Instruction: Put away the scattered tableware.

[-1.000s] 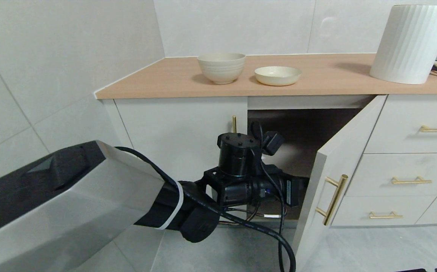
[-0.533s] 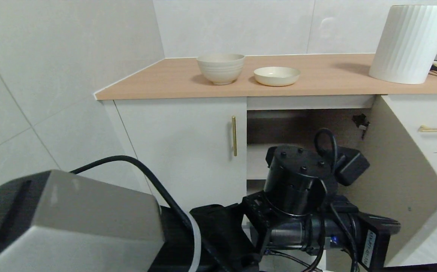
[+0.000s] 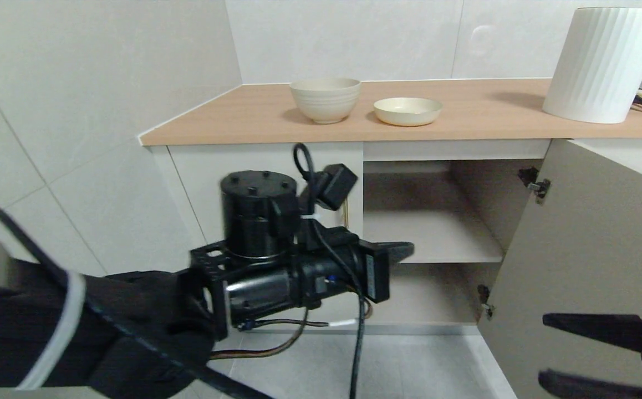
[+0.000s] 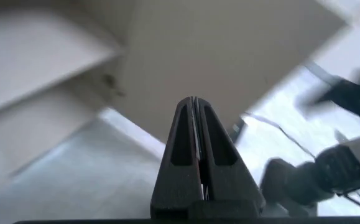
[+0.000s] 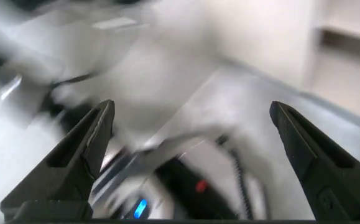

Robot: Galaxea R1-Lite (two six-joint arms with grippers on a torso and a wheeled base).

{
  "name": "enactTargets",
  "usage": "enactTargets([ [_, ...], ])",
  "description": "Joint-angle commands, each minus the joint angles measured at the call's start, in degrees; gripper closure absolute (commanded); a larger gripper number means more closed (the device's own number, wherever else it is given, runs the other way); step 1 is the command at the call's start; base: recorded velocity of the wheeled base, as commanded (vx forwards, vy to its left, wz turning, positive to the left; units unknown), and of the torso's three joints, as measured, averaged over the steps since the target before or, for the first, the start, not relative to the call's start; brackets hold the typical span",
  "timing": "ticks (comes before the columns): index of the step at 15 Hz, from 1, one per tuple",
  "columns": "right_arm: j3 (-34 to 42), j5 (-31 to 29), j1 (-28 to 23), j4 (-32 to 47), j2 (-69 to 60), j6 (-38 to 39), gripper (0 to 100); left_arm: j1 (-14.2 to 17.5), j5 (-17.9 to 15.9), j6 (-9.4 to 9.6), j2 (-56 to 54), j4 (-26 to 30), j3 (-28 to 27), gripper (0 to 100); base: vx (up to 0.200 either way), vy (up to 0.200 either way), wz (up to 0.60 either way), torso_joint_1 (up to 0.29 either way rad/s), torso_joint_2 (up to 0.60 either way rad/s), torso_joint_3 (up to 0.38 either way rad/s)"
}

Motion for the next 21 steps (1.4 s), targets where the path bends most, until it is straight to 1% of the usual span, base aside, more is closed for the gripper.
enactTargets([
  [1, -8.4, -0.5, -8.4, 0.1, 11.1, 0.0, 0, 9.1, 0.1, 0.21, -18.0, 5.5, 8.7, 100, 0.000, 0.000, 0.00, 0.000, 0.00, 0.000],
  [2, -12.7, -0.5, -10.1, 0.2, 15.4, -0.2, 0, 12.2, 0.1, 0.21, -23.3, 11.2, 9.7, 100, 0.000, 0.000, 0.00, 0.000, 0.00, 0.000],
  [3, -16.4, -0.6, -10.2, 0.2, 18.5, -0.2, 0, 14.0, 0.1, 0.30, -27.7, 16.7, 9.8, 100, 0.000, 0.000, 0.00, 0.000, 0.00, 0.000],
  [4, -19.4, -0.8, -10.2, 0.3, 21.2, -0.2, 0, 15.5, 0.1, 0.91, -31.4, 21.8, 9.9, 100, 0.000, 0.000, 0.00, 0.000, 0.00, 0.000],
  [5, -20.8, -1.2, -10.3, 0.3, 22.4, -0.2, 0, 16.5, 0.0, 1.61, -33.2, 23.9, 10.0, 100, 0.000, 0.000, 0.00, 0.000, 0.00, 0.000],
  [6, -23.0, -2.8, -10.2, 0.5, 24.1, -0.2, 0, 18.3, -0.4, 2.76, -35.9, 26.5, 10.8, 100, 0.000, 0.000, 0.00, 0.000, 0.00, 0.000],
  [7, -25.1, -4.5, -10.2, 0.5, 25.7, -0.2, 0, 19.5, -0.4, 3.02, -36.9, 26.7, 11.3, 100, 0.000, 0.000, 0.00, 0.000, 0.00, 0.000],
  [9, -25.7, -5.0, -10.2, 0.6, 25.6, -0.2, 0, 21.9, -0.6, 3.02, -36.9, 26.7, 11.0, 100, 0.000, 0.000, 0.00, 0.000, 0.00, 0.000],
  [10, -25.4, -5.9, -10.1, 1.7, 25.0, -0.1, 0, 22.8, -1.0, 3.02, -36.2, 26.6, 10.7, 0, 0.000, 0.000, 0.00, 0.000, 0.00, 0.000],
  [12, -26.5, -7.7, -10.1, 3.4, 23.8, 0.1, 0, 23.7, -1.4, 2.67, -35.5, 26.2, 10.5, 0, 0.000, 0.000, 0.00, 0.000, 0.00, 0.000],
  [15, -26.7, -8.3, -10.0, 6.0, 20.9, 0.2, 0, 25.3, -1.2, 2.58, -34.8, 21.2, 10.9, 0, 0.000, 0.000, 0.00, 0.000, 0.00, 0.000],
  [17, -27.2, -8.3, -9.8, 8.4, 19.7, 0.0, 0, 25.8, -1.1, 2.58, -35.0, 20.9, 11.2, 0, 0.000, 0.000, 0.00, 0.000, 0.00, 0.000],
  [21, -27.2, -8.3, -9.8, 8.7, 19.2, -0.1, 0, 25.8, -1.4, 2.76, -35.0, 21.2, 11.3, 0, 0.000, 0.000, 0.00, 0.000, 0.00, 0.000],
])
